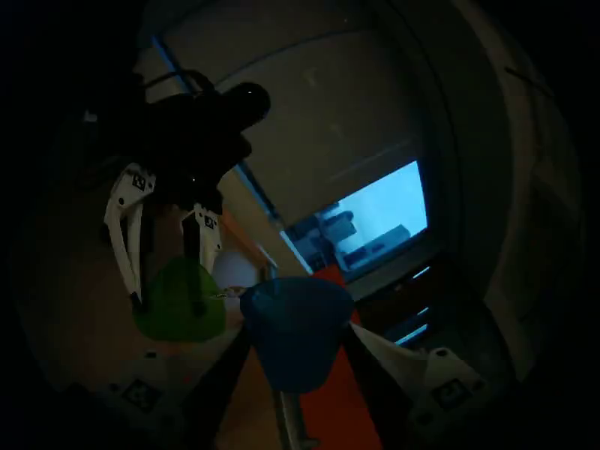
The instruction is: Pour water
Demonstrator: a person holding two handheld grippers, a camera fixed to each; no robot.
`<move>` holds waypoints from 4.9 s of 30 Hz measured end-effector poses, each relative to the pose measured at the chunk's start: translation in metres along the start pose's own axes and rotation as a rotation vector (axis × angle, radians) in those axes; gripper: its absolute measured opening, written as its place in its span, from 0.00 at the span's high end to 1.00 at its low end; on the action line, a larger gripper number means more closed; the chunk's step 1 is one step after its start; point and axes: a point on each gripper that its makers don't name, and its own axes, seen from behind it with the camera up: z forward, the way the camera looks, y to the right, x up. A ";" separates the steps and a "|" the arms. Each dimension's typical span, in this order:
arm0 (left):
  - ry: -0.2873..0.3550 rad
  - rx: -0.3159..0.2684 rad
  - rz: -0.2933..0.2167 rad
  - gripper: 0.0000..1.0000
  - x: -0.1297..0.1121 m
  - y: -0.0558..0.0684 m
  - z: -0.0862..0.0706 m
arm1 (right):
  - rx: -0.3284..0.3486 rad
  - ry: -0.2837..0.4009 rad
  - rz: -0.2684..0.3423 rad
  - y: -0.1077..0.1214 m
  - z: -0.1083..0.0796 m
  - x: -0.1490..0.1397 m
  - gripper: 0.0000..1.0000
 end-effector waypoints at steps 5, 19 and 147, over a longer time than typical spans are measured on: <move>-0.001 -0.002 -0.001 0.19 0.000 0.001 0.000 | -0.004 -0.001 -0.011 0.001 0.001 0.002 0.02; -0.001 -0.010 -0.004 0.19 -0.003 0.003 0.002 | -0.007 -0.004 -0.050 0.003 0.002 0.003 0.03; 0.017 -0.007 0.021 0.19 0.007 0.010 0.001 | -0.084 -0.029 -0.420 0.026 -0.005 0.039 0.03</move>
